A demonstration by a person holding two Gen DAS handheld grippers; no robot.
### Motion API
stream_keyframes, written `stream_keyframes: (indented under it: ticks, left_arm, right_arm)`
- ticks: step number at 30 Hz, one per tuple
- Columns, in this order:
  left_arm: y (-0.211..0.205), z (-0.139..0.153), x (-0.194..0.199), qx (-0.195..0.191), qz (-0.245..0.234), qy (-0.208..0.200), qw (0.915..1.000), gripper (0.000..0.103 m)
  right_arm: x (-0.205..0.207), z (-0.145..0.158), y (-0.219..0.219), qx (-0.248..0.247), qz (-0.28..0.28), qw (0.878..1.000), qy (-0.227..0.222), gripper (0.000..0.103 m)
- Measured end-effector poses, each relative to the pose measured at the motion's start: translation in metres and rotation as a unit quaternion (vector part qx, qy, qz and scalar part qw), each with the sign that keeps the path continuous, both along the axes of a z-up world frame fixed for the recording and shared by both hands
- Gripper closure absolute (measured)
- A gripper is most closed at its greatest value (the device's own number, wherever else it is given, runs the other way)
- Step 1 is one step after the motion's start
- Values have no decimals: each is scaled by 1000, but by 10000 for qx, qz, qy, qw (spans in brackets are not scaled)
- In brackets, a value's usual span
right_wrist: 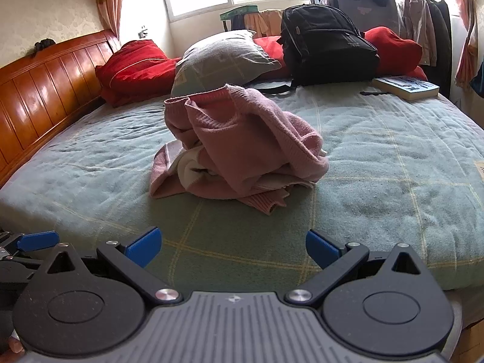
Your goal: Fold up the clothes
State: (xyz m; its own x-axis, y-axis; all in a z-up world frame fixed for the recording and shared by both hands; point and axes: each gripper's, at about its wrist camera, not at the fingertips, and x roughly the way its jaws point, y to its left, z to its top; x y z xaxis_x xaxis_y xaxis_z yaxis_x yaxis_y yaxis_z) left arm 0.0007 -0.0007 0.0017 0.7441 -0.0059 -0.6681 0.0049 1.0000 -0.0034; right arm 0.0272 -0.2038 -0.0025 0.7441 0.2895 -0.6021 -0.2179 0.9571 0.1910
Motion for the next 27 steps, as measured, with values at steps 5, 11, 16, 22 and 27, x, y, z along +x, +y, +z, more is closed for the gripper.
stream_keyframes:
  ticks: [5, 11, 16, 22, 27]
  left_arm:
    - [0, 0, 0, -1, -57, 5, 10000, 1]
    - [-1, -10, -1, 88, -102, -39, 9999, 1]
    - [-2, -11, -4, 38, -88, -34, 9999, 1]
    - [-2, -12, -4, 30, -108, -20, 9999, 1]
    - [-3, -9, -2, 12, -78, 4, 10000, 1]
  right_arm:
    - [0, -1, 1, 7, 14, 10000, 13, 0]
    - [-1, 2, -1, 13, 19, 10000, -2, 0]
    - [0, 2, -1, 9, 28, 10000, 9, 0]
    - [0, 1, 0, -1, 37, 10000, 17, 0]
    - [0, 0, 1, -2, 34, 10000, 10, 0]
